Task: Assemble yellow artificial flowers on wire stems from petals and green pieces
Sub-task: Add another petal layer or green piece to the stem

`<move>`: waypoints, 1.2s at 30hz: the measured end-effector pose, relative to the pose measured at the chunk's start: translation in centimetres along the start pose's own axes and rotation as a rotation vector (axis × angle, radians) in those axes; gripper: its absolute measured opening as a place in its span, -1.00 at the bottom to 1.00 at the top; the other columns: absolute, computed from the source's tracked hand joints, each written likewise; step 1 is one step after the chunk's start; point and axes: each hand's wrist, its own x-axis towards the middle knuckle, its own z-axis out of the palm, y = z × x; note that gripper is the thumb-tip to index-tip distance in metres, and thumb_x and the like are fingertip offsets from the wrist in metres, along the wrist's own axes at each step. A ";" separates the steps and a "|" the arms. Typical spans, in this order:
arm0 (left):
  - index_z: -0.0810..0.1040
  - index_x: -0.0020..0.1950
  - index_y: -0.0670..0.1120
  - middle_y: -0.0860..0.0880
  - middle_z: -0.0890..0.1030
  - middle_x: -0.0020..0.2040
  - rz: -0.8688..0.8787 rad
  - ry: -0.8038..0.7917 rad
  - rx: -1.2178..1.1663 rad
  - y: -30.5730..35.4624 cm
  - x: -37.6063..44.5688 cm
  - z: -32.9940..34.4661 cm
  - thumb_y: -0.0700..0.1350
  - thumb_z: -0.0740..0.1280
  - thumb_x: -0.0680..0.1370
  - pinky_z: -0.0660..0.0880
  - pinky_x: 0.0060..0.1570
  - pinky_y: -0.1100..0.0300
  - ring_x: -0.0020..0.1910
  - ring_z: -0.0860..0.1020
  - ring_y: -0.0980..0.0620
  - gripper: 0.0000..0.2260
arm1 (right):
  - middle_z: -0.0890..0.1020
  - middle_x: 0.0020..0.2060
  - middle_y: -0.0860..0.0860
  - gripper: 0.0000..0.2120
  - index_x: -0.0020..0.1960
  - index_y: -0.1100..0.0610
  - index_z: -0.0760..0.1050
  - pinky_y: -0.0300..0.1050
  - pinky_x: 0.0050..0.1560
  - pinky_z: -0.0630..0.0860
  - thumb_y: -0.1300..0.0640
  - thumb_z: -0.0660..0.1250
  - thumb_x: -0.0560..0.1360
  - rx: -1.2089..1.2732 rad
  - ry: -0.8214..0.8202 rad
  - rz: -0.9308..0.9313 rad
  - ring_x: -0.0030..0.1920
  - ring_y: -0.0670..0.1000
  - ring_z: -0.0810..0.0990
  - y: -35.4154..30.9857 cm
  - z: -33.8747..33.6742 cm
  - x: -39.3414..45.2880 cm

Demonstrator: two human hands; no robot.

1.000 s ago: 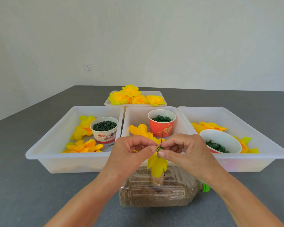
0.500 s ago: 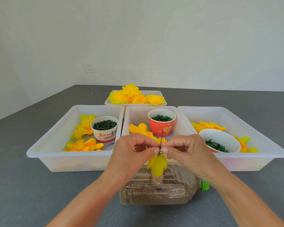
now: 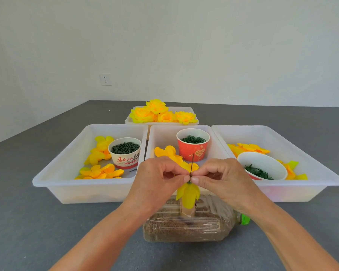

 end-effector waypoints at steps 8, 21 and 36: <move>0.67 -0.29 0.00 -0.02 0.67 -0.30 -0.122 -0.040 0.009 -0.4 0.0 0.2 -0.24 0.50 0.36 0.57 -0.08 -0.07 -0.22 0.63 -0.07 -0.86 | 0.65 -0.34 -0.09 -0.88 -0.26 -0.01 0.66 -0.08 -0.15 0.55 0.20 0.48 0.37 -0.004 -0.060 0.014 -0.28 -0.10 0.58 0.5 0.4 -0.1; 0.67 -0.30 0.08 0.03 0.68 -0.29 -0.184 0.084 -0.105 -1.2 0.0 -0.4 -0.18 0.47 0.41 0.54 -0.06 0.09 -0.22 0.62 0.04 -0.84 | 0.68 -0.27 -0.09 -0.93 -0.25 -0.06 0.66 -0.02 -0.12 0.53 0.10 0.50 0.33 0.088 0.023 0.043 -0.20 0.00 0.61 0.5 0.8 -0.2; 0.66 -0.28 0.03 0.14 0.60 -0.43 -0.172 0.075 -0.132 -1.4 -0.1 0.2 -0.17 0.45 0.43 0.44 -0.23 0.29 -0.37 0.50 0.22 -0.87 | 0.60 -0.44 -0.15 -0.89 -0.30 0.05 0.62 -0.44 -0.40 0.35 0.20 0.51 0.34 0.110 -0.030 0.070 -0.47 -0.26 0.45 0.8 1.7 0.1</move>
